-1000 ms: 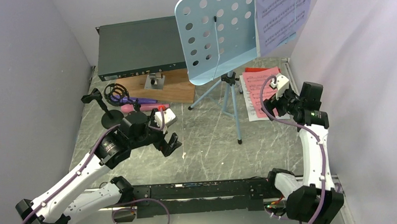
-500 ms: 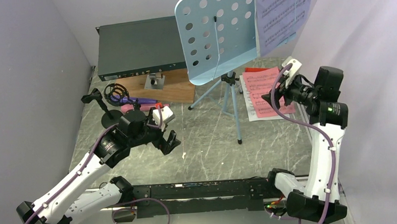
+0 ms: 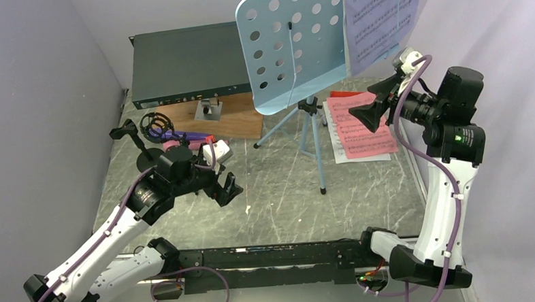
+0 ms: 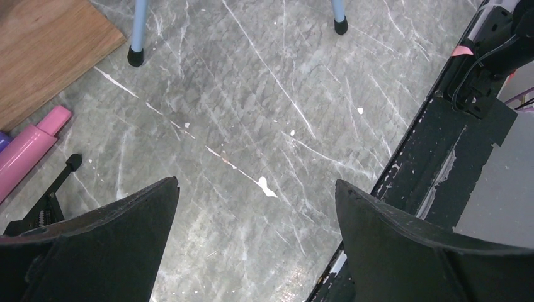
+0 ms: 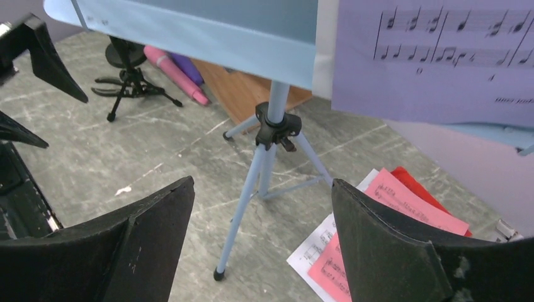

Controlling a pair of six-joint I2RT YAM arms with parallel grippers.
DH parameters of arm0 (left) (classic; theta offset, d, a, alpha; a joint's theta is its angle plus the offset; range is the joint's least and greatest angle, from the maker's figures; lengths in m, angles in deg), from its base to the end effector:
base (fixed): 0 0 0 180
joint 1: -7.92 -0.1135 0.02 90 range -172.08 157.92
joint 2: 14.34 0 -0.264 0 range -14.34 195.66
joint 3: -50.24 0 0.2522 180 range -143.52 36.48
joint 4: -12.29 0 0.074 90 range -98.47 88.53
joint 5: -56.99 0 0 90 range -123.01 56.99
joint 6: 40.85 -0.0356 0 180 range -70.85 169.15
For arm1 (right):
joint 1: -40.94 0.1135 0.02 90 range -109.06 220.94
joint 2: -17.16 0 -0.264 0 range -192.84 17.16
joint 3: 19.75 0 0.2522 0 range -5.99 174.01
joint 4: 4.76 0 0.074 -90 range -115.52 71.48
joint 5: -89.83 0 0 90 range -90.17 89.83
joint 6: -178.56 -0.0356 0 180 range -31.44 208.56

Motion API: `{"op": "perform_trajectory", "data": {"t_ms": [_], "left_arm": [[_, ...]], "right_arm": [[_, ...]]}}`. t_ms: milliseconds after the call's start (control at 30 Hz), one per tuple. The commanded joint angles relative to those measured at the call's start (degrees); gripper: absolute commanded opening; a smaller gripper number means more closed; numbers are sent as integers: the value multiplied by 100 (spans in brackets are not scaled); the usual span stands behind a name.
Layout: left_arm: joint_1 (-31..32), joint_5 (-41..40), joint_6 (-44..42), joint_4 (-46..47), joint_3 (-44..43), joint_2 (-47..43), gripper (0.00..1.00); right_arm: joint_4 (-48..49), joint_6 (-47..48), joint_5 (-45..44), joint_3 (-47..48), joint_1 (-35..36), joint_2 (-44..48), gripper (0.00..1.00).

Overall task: Pack up the instrument practice props
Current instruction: Place the sheet music at the center of the board.

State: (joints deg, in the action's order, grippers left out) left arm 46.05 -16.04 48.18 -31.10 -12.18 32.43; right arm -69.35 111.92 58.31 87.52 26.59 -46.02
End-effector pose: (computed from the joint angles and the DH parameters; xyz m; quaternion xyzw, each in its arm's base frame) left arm 0.1333 -0.1179 0.3236 0.3552 0.7723 -0.2826 0.4444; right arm 0.1710 -0.0124 0.4921 -0.3339 0.6929 0.2191 0.6004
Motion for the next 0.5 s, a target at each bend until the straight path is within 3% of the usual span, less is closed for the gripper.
{"op": "perform_trajectory", "data": {"t_ms": [0,467], "left_arm": [[-156,392,62,277,41,-31,100],[-349,713,300,366,59,-18,100]], "right_arm": [[554,-761,-67,405,97,-47,82],[1280,-1877,-855,858,130,-263,77]]}}
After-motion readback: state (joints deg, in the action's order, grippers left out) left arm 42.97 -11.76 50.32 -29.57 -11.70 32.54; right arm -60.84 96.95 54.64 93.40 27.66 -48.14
